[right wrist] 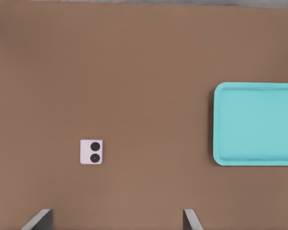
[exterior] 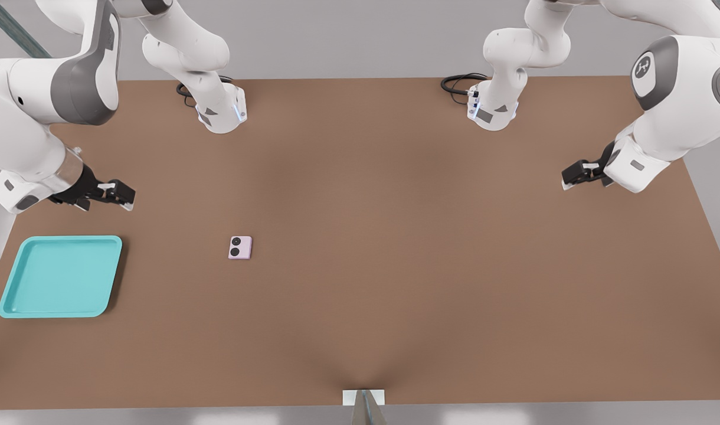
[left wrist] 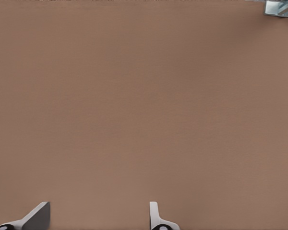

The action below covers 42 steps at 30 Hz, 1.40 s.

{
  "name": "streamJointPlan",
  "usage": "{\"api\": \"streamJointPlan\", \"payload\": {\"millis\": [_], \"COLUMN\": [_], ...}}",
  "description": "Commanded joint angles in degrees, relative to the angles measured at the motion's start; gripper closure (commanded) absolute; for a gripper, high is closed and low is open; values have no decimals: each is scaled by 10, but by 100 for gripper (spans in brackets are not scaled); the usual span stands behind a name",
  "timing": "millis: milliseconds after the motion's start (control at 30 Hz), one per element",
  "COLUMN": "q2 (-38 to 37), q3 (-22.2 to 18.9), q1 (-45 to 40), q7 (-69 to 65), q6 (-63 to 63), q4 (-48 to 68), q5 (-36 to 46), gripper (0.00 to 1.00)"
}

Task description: Keep left arm still and place phone on the tray with right arm

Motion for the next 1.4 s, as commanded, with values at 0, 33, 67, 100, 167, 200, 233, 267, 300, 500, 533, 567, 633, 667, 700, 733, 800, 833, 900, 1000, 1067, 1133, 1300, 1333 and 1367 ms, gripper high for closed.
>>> {"api": "streamJointPlan", "payload": {"millis": [0, 33, 67, 100, 167, 200, 233, 267, 300, 500, 533, 567, 633, 667, 700, 733, 800, 833, 900, 1000, 1067, 1133, 1300, 1333, 1367], "q2": [-1, 0, 7, 16, 62, 84, 111, 132, 131, 133, 145, 158, 180, 190, 193, 195, 208, 208, 202, 195, 197, 202, 206, 201, 199], "q3": [0, 0, 3, 32, 46, 45, 56, 69, 80, 103, 102, 102, 101, 101, 101, 101, 101, 101, 101, 102, 103, 103, 103, 104, 108], "q1": [0, 5, 9, 6, 35, 58, 69, 73, 76, 53, 39, 28, 19, 18, 14, 9, 3, -7, -10, -13, -13, -9, -9, -9, -10], "q7": [-9, -8, -7, 6, 27, 66, 94, 128, 156, 264, 265, 265, 286, 287, 287, 287, 287, 287, 286, 284, 283, 283, 282, 281, 282], "q6": [15, 13, 11, 17, 61, 74, 104, 121, 175, 378, 385, 392, 410, 419, 440, 458, 495, 519, 551, 560, 569, 573, 574, 573, 575], "q4": [0, 0, 4, 5, 12, 12, 6, -3, -54, -254, -254, -255, -255, -256, -266, -278, -299, -320, -358, -380, -382, -381, -390, -401, -407], "q5": [1, 0, 0, -4, -7, -7, -5, -5, -5, -3, -2, 15, 16, 12, 11, 10, -8, -9, -13, -13, -13, -13, -24, -25, -25], "gripper": [0, 0, 0, 0, 0, 0, 0, 0, 0, 0, 0, 0, 0, 0, 0, 0, 0, 0, 0, 0, 0, 0, 0, 0, 0]}}
